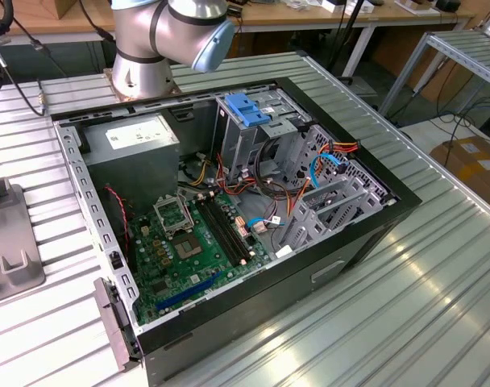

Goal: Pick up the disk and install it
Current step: 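Reach for the disk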

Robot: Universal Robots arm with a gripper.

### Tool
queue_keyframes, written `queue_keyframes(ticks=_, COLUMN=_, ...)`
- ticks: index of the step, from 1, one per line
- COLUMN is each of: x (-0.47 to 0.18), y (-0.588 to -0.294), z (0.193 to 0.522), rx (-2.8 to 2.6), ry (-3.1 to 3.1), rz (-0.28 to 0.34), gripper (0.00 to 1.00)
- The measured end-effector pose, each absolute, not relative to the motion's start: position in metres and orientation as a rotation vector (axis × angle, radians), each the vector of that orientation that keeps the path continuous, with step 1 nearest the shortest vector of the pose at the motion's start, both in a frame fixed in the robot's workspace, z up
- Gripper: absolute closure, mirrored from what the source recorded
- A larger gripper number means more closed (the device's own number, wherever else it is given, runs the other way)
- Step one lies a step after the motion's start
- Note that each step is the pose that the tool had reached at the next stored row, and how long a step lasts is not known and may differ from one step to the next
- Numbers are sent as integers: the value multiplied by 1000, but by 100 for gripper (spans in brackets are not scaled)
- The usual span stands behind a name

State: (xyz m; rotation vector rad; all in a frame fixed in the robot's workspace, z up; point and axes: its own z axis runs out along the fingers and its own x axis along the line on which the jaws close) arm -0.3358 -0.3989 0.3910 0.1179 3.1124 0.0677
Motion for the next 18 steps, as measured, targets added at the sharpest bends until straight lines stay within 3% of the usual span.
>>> queue_keyframes(ticks=18, x=-345, y=-399, z=391, rx=118, ry=3113, rz=68, gripper=90)
